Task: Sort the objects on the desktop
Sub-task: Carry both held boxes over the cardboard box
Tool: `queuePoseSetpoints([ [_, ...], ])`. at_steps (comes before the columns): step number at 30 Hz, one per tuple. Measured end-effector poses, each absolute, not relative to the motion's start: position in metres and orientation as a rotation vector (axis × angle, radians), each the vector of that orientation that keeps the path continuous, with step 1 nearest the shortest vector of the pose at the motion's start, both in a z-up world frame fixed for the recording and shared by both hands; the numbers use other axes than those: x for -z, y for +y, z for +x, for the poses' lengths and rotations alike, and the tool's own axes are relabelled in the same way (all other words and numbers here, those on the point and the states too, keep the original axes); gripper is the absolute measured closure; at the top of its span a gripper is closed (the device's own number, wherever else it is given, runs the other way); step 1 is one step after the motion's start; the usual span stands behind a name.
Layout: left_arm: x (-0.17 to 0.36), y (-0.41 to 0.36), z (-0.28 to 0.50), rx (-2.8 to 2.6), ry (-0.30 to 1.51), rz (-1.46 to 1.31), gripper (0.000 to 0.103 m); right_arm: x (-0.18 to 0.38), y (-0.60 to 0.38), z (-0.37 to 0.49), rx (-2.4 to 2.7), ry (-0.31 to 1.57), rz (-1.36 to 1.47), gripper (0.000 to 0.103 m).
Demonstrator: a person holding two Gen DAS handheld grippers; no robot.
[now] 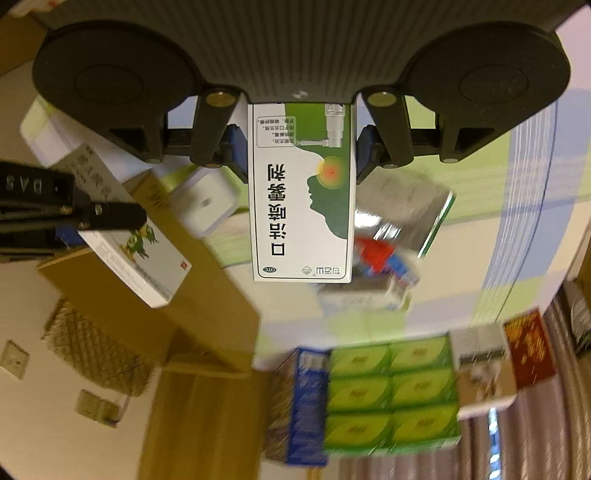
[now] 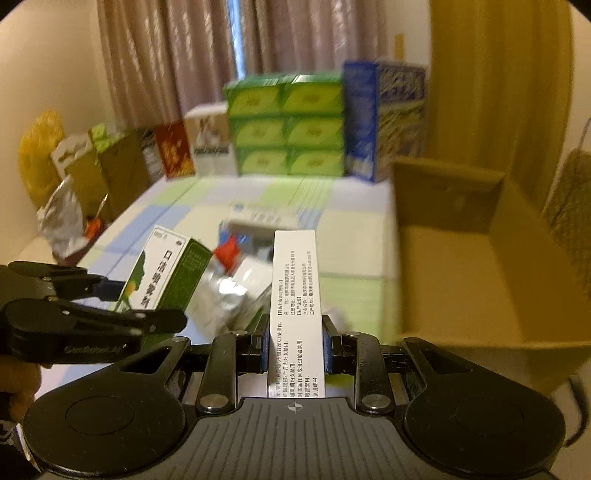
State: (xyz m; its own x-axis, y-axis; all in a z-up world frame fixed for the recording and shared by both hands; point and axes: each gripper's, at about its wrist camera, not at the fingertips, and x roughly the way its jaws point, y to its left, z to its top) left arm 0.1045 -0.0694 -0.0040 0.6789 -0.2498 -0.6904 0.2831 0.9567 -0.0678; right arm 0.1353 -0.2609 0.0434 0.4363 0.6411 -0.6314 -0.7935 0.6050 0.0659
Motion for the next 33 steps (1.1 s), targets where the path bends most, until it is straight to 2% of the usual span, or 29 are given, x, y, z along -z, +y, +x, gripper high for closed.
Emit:
queuePoseSetpoints([
  [6, -0.038, -0.12, 0.102, 0.36, 0.725, 0.062, 0.052, -0.072, -0.308, 0.163, -0.813, 0.629, -0.22, 0.08],
  [11, -0.049, -0.172, 0.118, 0.392, 0.741, 0.053, 0.052, -0.079, -0.342, 0.202, -0.744, 0.632, -0.177, 0.08],
  [22, -0.037, -0.259, 0.172, 0.464, 0.79, 0.032, 0.052, -0.066, -0.366, 0.266, -0.665, 0.637, -0.175, 0.08],
  [33, -0.017, -0.288, 0.207, 0.494, 0.83, -0.032, 0.052, -0.05, -0.358, 0.295, -0.639, 0.678, -0.173, 0.08],
])
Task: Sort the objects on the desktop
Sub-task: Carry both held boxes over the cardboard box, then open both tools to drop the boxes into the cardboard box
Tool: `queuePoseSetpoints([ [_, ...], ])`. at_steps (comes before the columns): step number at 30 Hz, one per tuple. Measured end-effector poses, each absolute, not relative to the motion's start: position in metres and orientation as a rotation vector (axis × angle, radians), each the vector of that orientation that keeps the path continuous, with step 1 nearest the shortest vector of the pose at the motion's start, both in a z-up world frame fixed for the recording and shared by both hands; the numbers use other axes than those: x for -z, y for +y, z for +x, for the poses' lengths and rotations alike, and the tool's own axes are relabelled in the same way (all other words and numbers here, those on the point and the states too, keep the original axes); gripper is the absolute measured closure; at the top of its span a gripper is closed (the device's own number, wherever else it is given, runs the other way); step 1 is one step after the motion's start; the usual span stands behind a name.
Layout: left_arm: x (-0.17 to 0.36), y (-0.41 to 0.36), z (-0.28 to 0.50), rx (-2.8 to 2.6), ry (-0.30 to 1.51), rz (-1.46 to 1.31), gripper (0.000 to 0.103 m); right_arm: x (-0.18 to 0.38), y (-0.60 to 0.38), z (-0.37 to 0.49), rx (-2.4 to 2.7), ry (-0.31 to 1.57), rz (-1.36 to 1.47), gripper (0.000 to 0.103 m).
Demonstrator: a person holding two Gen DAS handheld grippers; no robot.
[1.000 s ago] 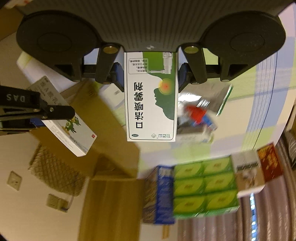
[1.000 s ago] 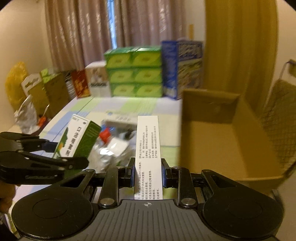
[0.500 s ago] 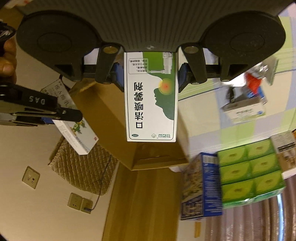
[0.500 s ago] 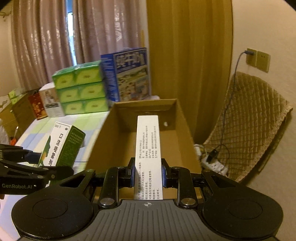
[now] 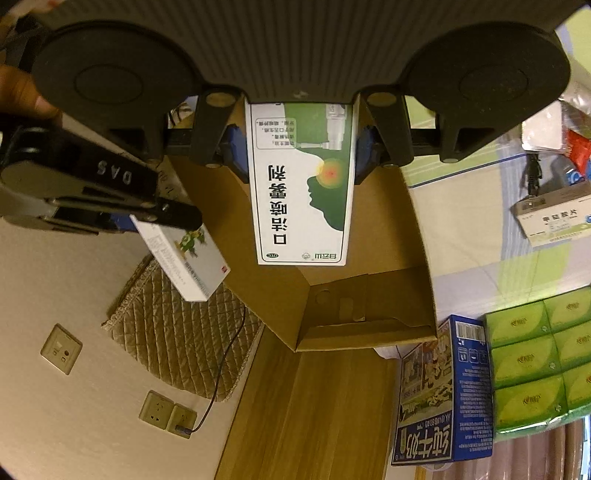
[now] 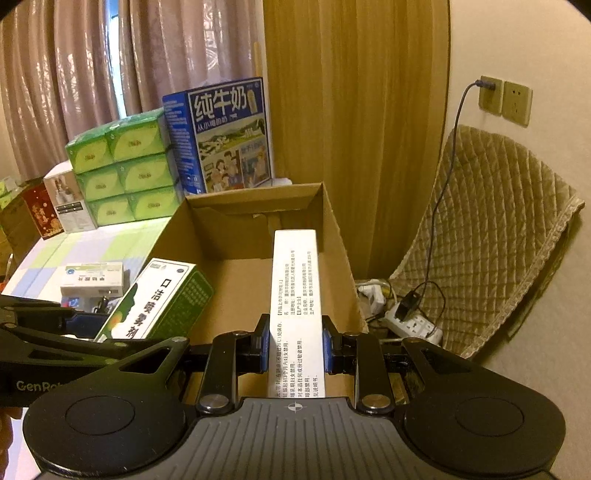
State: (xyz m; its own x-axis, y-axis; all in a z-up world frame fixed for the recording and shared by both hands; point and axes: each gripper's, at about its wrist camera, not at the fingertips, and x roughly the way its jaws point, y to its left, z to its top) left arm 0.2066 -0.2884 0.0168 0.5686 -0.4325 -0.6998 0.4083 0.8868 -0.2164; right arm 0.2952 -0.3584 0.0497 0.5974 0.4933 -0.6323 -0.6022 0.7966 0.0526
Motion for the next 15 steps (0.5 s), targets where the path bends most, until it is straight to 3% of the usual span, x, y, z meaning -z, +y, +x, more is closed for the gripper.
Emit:
queuePoseSetpoints([
  [15, -0.019, -0.276, 0.211, 0.468, 0.792, -0.061, 0.055, -0.044, -0.353, 0.298, -0.641, 0.688, -0.178, 0.08],
])
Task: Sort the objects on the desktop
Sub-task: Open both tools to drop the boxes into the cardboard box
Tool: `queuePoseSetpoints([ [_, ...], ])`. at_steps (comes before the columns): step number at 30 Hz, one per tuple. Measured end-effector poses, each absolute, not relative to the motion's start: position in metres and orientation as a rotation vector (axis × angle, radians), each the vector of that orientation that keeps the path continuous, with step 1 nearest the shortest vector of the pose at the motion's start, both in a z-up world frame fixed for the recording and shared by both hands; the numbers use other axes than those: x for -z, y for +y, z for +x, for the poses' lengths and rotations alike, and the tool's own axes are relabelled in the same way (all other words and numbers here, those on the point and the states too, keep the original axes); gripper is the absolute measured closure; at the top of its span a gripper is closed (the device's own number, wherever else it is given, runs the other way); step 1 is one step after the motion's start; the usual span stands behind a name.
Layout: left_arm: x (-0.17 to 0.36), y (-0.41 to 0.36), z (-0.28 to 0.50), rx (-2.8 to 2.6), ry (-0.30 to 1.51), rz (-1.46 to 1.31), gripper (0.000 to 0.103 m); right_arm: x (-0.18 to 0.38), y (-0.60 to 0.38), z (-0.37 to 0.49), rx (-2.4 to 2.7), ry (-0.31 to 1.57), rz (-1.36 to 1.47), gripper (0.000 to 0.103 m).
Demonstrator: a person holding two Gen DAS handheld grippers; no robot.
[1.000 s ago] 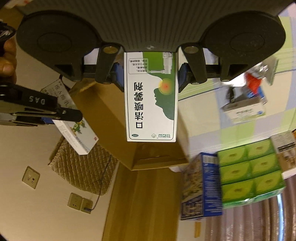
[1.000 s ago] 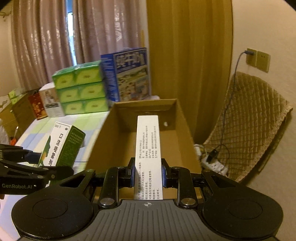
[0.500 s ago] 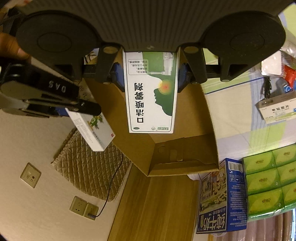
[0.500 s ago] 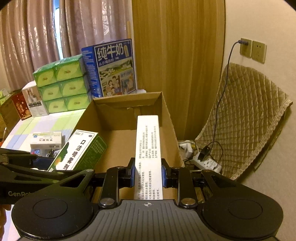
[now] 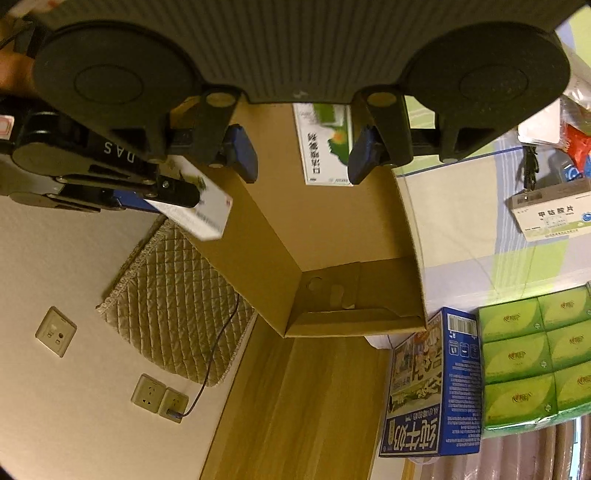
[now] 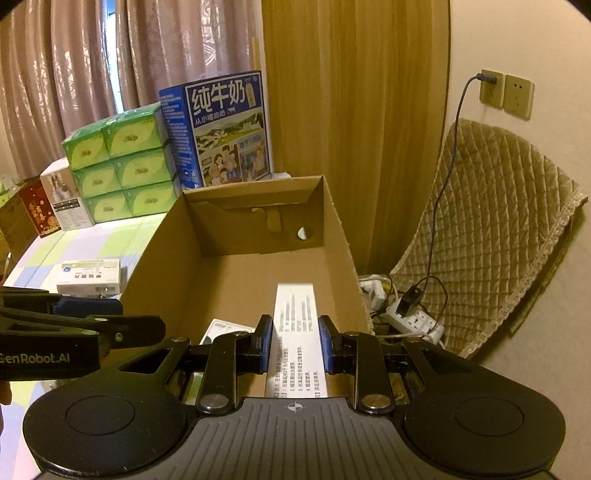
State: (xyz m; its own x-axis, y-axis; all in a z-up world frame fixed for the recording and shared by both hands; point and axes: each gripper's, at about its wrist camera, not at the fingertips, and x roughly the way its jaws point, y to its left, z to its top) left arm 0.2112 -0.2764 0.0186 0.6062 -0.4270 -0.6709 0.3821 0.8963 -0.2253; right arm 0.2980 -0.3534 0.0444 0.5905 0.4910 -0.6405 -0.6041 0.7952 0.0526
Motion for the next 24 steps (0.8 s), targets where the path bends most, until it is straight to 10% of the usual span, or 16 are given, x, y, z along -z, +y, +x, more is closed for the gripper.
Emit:
queuePoseSetpoints([
  [9, -0.017, -0.266, 0.206, 0.454, 0.793, -0.064, 0.055, -0.046, -0.345, 0.31, -0.677, 0.639, -0.12, 0.078],
  [12, -0.017, -0.259, 0.204, 0.445, 0.79, -0.069, 0.055, -0.049, -0.352, 0.31, -0.664, 0.631, -0.069, 0.045],
  [24, -0.027, -0.234, 0.184, 0.406, 0.772, -0.075, 0.048, -0.054, -0.367, 0.273, -0.669, 0.65, -0.101, 0.042],
])
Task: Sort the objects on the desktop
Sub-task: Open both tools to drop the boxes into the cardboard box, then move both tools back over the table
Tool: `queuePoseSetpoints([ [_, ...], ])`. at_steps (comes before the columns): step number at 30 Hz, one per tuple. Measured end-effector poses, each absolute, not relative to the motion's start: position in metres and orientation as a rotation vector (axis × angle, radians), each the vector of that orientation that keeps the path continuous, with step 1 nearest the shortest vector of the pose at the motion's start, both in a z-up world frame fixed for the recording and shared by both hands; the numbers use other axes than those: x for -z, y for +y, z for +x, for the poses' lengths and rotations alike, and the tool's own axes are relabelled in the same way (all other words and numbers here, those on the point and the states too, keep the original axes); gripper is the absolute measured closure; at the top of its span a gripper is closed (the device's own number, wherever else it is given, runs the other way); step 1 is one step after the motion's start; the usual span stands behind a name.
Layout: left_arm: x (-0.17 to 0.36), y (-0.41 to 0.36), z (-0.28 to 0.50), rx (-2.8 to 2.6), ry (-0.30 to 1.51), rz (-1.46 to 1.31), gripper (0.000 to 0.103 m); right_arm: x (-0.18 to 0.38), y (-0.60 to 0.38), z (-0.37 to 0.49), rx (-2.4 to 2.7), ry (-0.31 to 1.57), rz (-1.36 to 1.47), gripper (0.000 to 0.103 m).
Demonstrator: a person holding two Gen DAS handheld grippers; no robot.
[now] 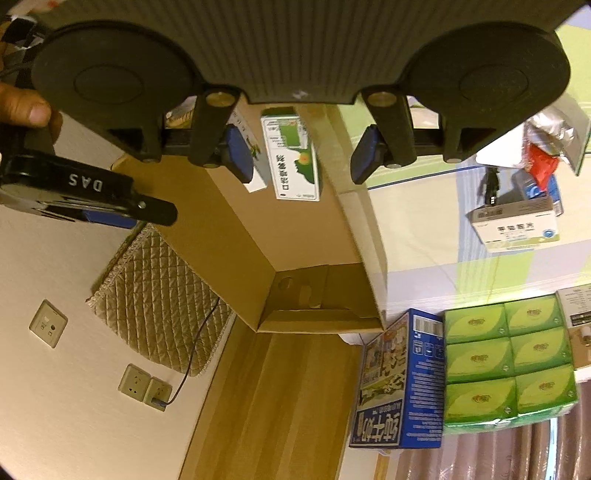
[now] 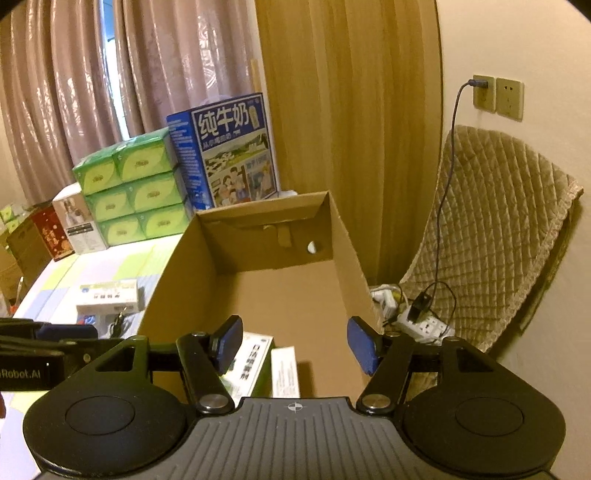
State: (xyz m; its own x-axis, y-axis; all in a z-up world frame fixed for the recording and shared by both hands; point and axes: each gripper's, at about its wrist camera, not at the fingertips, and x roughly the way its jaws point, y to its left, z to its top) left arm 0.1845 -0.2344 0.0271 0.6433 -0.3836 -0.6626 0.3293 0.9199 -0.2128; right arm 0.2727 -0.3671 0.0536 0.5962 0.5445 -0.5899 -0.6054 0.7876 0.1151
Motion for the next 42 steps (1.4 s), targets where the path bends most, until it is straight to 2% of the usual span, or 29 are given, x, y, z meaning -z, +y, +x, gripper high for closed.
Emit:
queuePoseSetpoints([
  [10, -0.039, -0.197, 0.152, 0.351, 0.763, -0.083, 0.042, -0.063, -0.362, 0.228, -0.699, 0.651, -0.126, 0.036],
  [15, -0.046, -0.174, 0.134, 0.313, 0.75, -0.08, 0.038, -0.067, -0.358, 0.205, -0.723, 0.64, -0.149, 0.028],
  [21, -0.052, -0.146, 0.115, 0.261, 0.74, -0.087, 0.026, -0.068, -0.352, 0.181, -0.743, 0.626, -0.195, 0.017],
  [26, -0.052, -0.128, 0.101, 0.233, 0.745, -0.09, 0.02, -0.068, -0.347, 0.165, -0.751, 0.602, -0.222, 0.002],
  [35, -0.052, -0.099, 0.081, 0.177, 0.725, -0.038, 0.006, -0.074, -0.342, 0.141, -0.799, 0.585, -0.21, 0.002],
  [42, -0.044, -0.07, 0.075, 0.126, 0.729, -0.024, 0.001, -0.074, -0.327, 0.111, -0.867, 0.553, -0.222, 0.002],
])
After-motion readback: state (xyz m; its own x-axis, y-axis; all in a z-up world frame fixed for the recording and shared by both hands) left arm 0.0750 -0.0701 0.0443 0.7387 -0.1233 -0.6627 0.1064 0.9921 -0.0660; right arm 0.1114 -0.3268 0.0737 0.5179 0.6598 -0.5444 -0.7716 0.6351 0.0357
